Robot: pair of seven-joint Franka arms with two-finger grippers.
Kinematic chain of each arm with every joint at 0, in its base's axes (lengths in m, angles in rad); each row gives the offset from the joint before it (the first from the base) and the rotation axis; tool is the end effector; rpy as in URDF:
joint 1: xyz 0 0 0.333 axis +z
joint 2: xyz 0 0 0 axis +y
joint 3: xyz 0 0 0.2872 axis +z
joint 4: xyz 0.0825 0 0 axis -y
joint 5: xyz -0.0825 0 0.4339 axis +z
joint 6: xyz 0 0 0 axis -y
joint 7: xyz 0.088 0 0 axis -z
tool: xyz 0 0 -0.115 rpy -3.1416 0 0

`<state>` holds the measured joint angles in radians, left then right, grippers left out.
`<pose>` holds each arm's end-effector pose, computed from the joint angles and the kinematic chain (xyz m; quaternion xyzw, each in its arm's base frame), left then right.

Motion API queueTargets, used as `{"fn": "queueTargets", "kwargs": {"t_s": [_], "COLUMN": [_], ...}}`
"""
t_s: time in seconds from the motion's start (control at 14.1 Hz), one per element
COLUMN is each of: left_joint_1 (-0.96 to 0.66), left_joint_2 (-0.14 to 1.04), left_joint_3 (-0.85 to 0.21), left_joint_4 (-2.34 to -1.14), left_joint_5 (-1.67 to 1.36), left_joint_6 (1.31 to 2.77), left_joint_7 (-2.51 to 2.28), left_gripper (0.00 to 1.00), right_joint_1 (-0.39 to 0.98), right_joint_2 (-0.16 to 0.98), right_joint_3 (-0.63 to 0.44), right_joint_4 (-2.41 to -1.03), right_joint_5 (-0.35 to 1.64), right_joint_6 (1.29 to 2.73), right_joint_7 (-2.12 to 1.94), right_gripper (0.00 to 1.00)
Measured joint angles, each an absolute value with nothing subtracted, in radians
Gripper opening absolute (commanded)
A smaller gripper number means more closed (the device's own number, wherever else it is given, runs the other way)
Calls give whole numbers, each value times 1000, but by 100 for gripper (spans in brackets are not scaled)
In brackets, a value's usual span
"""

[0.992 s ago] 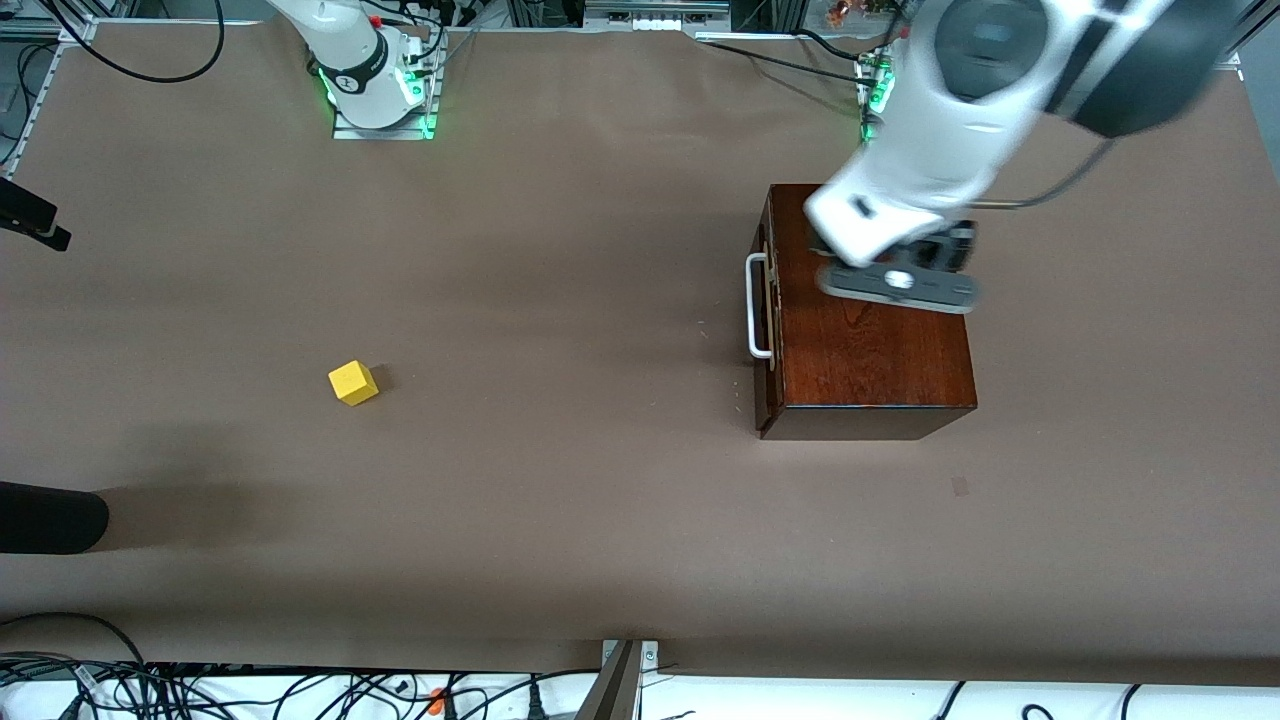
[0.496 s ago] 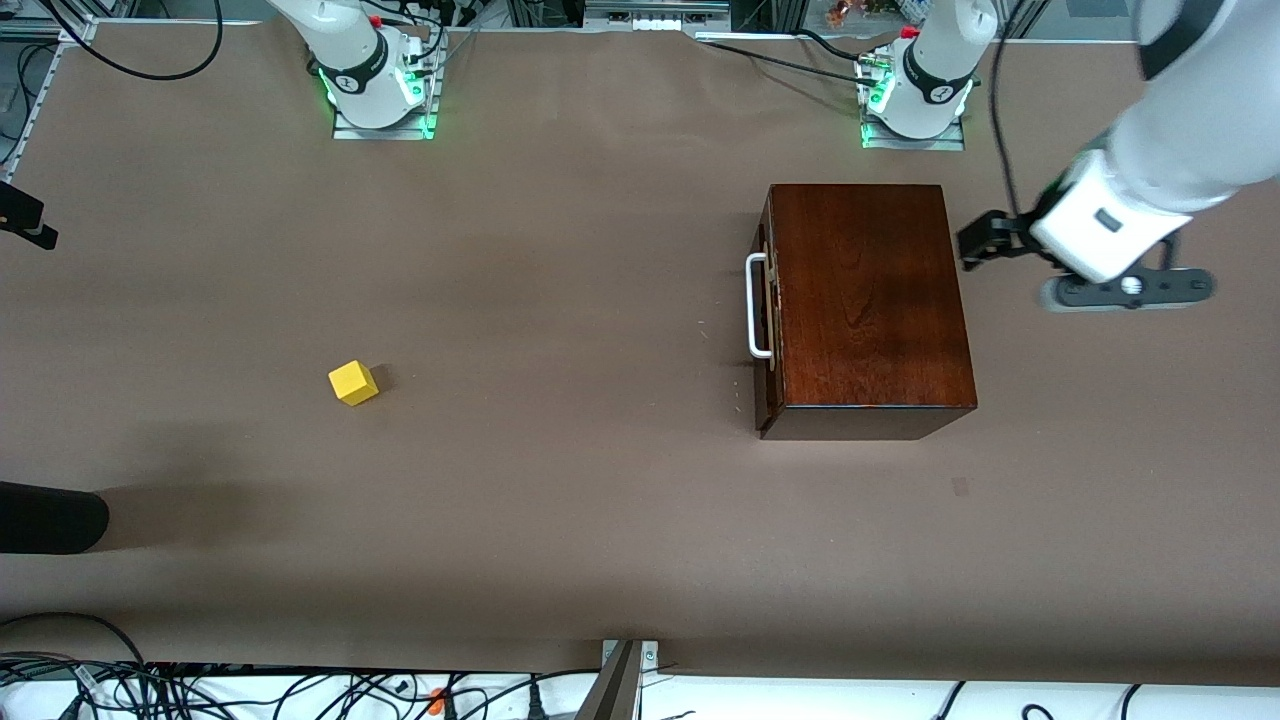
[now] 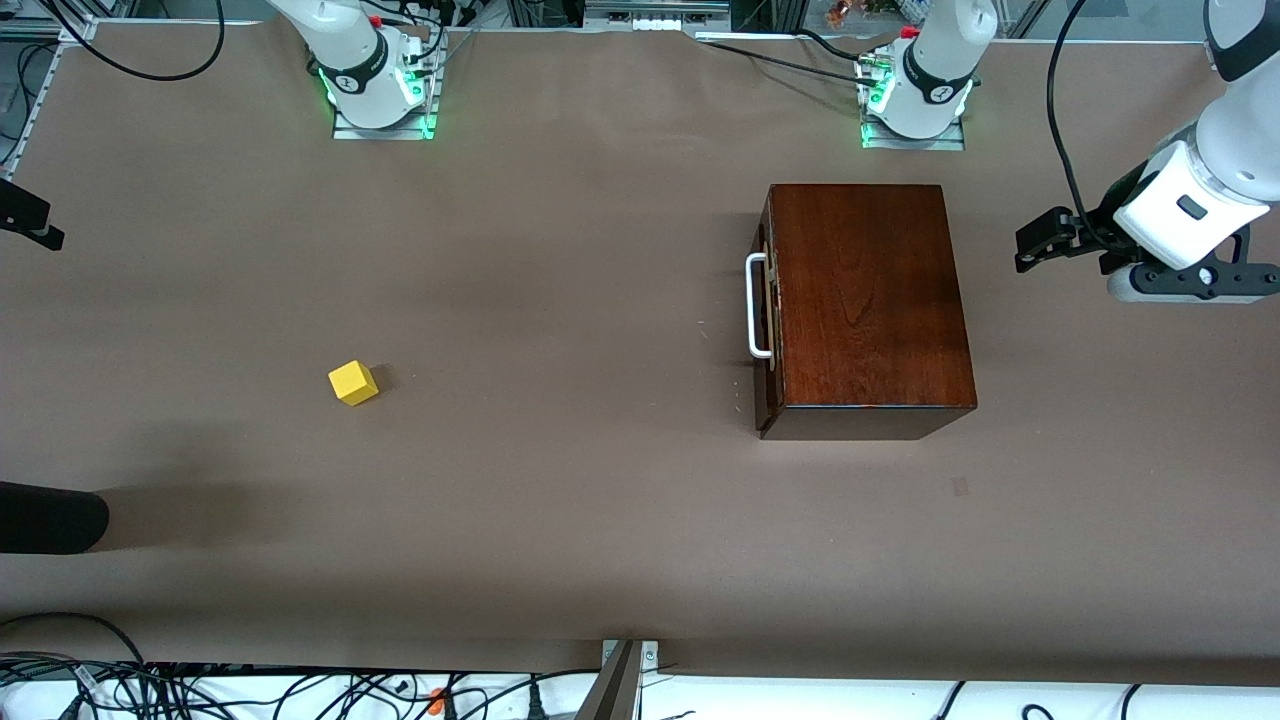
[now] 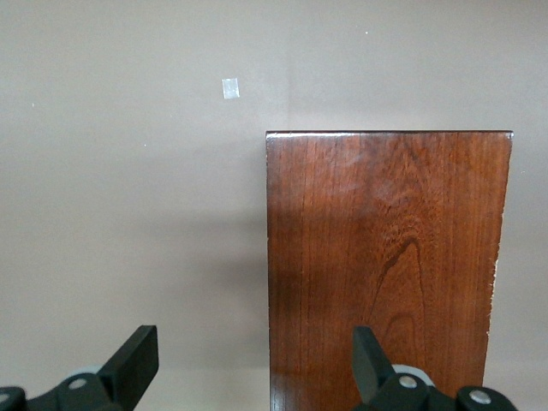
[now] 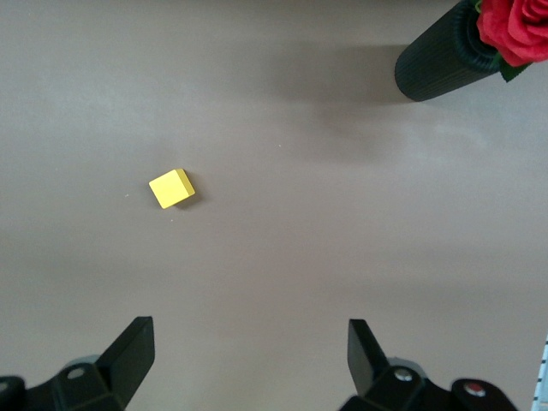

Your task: Open drawer, take yellow block, close drawer

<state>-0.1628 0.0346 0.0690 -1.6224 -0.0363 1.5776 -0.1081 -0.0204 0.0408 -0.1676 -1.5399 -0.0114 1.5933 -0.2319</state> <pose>0.6072 -0.0618 0.5405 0.9990 0.0080 -0.0411 0.0129 0.6073 -0.1151 0.5813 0.9997 0.0221 0.0045 0.0103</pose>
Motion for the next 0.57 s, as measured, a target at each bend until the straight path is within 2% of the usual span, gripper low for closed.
{"fn": "queueTargets", "kwargs": {"t_s": [0.57], "left_joint_1": [-164], "left_joint_2": [7], "left_joint_3": [71], "left_joint_4": [-1652], "left_joint_5": [-36], "left_joint_6": [1580], "left_joint_7": [-108], "left_gripper": [100], "right_joint_1": [59], "right_joint_2": [61], "right_joint_3": [-159], "right_joint_4": [-1541], "right_joint_5": [-4], "right_joint_6": [1602], "right_joint_7": [-108], "right_gripper": [100]}}
